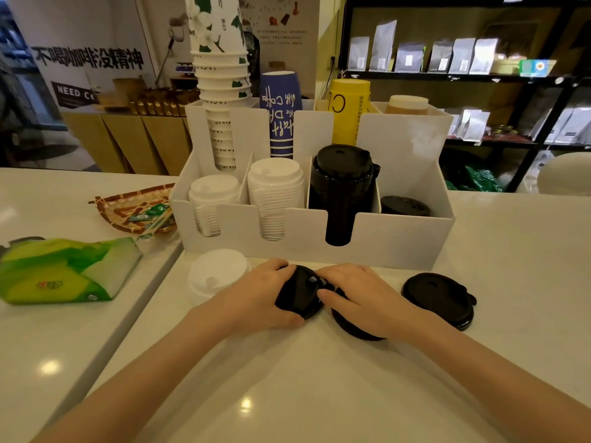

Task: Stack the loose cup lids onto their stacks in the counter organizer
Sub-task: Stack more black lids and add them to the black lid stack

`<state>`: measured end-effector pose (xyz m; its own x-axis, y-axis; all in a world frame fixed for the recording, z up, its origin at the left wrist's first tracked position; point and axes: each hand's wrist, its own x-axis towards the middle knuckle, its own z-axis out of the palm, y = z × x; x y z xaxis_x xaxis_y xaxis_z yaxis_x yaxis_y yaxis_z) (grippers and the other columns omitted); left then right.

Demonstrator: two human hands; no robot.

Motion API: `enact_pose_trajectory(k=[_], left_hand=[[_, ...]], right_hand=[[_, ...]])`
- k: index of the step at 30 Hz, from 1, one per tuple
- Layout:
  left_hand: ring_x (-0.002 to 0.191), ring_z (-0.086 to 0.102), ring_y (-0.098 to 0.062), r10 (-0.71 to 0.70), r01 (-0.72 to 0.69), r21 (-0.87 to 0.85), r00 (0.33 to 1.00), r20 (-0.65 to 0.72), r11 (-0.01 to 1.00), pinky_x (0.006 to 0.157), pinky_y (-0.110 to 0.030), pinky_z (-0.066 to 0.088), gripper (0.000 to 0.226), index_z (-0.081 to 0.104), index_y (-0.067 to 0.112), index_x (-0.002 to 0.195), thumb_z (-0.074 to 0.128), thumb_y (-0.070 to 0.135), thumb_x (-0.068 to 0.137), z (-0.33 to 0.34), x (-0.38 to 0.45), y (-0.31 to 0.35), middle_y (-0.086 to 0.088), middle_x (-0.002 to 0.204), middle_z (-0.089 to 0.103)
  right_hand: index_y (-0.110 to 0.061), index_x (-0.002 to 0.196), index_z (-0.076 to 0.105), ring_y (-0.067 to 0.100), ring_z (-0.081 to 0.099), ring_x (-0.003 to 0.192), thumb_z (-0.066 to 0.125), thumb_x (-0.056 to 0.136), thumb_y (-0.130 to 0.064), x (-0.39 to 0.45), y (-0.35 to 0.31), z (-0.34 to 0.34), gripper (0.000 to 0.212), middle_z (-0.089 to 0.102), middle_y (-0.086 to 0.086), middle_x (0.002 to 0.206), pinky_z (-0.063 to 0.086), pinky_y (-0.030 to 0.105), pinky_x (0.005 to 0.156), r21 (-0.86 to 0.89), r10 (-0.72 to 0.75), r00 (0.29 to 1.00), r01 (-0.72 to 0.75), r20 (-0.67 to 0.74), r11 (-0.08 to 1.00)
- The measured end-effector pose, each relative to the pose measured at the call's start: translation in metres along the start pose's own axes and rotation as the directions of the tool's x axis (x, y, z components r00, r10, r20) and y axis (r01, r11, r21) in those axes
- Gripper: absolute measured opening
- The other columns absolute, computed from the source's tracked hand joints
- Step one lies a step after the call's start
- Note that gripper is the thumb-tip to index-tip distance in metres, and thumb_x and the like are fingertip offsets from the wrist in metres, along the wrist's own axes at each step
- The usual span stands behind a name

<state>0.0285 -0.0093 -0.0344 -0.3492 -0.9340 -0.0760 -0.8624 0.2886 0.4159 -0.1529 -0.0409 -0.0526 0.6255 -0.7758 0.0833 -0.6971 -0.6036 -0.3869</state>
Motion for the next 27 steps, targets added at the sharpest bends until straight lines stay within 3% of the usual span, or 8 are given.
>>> enact_pose_trajectory(k=[5, 9, 12, 14, 19, 21, 24, 27], left_hand=[[0.105, 0.049, -0.011, 0.045, -0.051, -0.039, 0.989, -0.140, 0.998, 0.089, -0.026, 0.045, 0.071, 0.048, 0.028, 0.123, 0.068, 0.056, 0.061, -0.023, 0.005, 0.004, 0.006, 0.120, 0.053], [0.099, 0.052, -0.001, 0.048, -0.095, -0.205, 0.973, -0.224, 0.974, 0.077, -0.014, 0.042, 0.063, 0.054, 0.036, 0.107, 0.070, 0.061, 0.052, -0.057, 0.010, 0.017, 0.016, 0.104, 0.059], [0.095, 0.049, 0.008, 0.034, -0.130, -0.307, 0.954, -0.299, 0.943, 0.073, -0.011, 0.041, 0.061, 0.052, 0.039, 0.103, 0.072, 0.054, 0.048, -0.080, 0.017, 0.029, 0.024, 0.097, 0.054], [0.100, 0.052, 0.002, 0.039, -0.176, -0.346, 0.928, -0.369, 0.922, 0.078, -0.014, 0.044, 0.072, 0.053, 0.034, 0.110, 0.069, 0.054, 0.043, -0.090, 0.024, 0.036, 0.016, 0.105, 0.058], [0.108, 0.054, -0.008, 0.059, -0.313, -0.368, 0.825, -0.561, 0.876, 0.091, -0.022, 0.045, 0.074, 0.055, 0.028, 0.113, 0.073, 0.052, 0.045, -0.098, 0.047, 0.052, 0.006, 0.113, 0.060], [0.107, 0.055, -0.008, 0.068, -0.348, -0.344, 0.781, -0.620, 0.872, 0.091, -0.022, 0.045, 0.072, 0.055, 0.027, 0.112, 0.080, 0.049, 0.048, -0.098, 0.061, 0.055, 0.006, 0.112, 0.061], [0.109, 0.051, -0.006, 0.082, -0.384, -0.305, 0.728, -0.681, 0.872, 0.086, -0.009, 0.040, 0.065, 0.053, 0.026, 0.116, 0.079, 0.035, 0.057, -0.096, 0.080, 0.058, 0.007, 0.116, 0.058], [0.107, 0.048, -0.002, 0.083, -0.390, -0.285, 0.702, -0.707, 0.875, 0.079, 0.000, 0.037, 0.065, 0.050, 0.027, 0.119, 0.078, 0.031, 0.061, -0.092, 0.095, 0.061, 0.012, 0.117, 0.055]], right_hand=[[-0.024, 0.116, 0.053, 0.015, 0.052, 0.103, 0.038, 0.093, -0.025, -0.001, -0.004, -0.024, 0.028, 0.062, 0.004, 0.114, 0.043, 0.033, 0.092, 0.310, 0.039, 0.998, -0.023, -0.044, 0.950], [-0.032, 0.116, 0.052, 0.008, 0.052, 0.104, 0.039, 0.093, -0.023, 0.000, -0.008, -0.050, 0.028, 0.060, 0.001, 0.114, 0.040, 0.021, 0.089, 0.464, 0.059, 0.985, 0.023, -0.160, 0.886], [-0.030, 0.118, 0.051, -0.008, 0.052, 0.100, 0.042, 0.092, -0.020, 0.005, -0.009, -0.069, 0.029, 0.058, -0.011, 0.110, 0.041, 0.008, 0.084, 0.517, 0.074, 0.949, 0.101, -0.307, 0.850], [-0.026, 0.119, 0.052, -0.016, 0.049, 0.098, 0.043, 0.091, -0.024, 0.010, -0.007, -0.083, 0.030, 0.055, -0.016, 0.109, 0.038, 0.001, 0.081, 0.510, 0.087, 0.906, 0.151, -0.413, 0.847], [-0.017, 0.119, 0.055, 0.001, 0.050, 0.106, 0.038, 0.083, -0.031, 0.021, -0.002, -0.110, 0.041, 0.055, 0.001, 0.115, 0.039, 0.004, 0.084, 0.495, 0.110, 0.815, 0.233, -0.569, 0.837], [-0.017, 0.119, 0.054, -0.003, 0.049, 0.103, 0.037, 0.084, -0.031, 0.026, 0.001, -0.114, 0.041, 0.054, 0.002, 0.114, 0.038, 0.002, 0.083, 0.497, 0.126, 0.779, 0.258, -0.614, 0.829], [-0.018, 0.120, 0.053, -0.015, 0.047, 0.098, 0.038, 0.091, -0.024, 0.034, 0.007, -0.116, 0.034, 0.055, -0.004, 0.113, 0.034, -0.003, 0.080, 0.524, 0.167, 0.724, 0.301, -0.669, 0.797], [-0.022, 0.129, 0.042, -0.019, 0.044, 0.101, 0.034, 0.095, -0.019, 0.041, 0.016, -0.110, 0.035, 0.052, -0.011, 0.121, 0.033, -0.007, 0.079, 0.649, 0.270, 0.727, 0.304, -0.631, 0.698]])
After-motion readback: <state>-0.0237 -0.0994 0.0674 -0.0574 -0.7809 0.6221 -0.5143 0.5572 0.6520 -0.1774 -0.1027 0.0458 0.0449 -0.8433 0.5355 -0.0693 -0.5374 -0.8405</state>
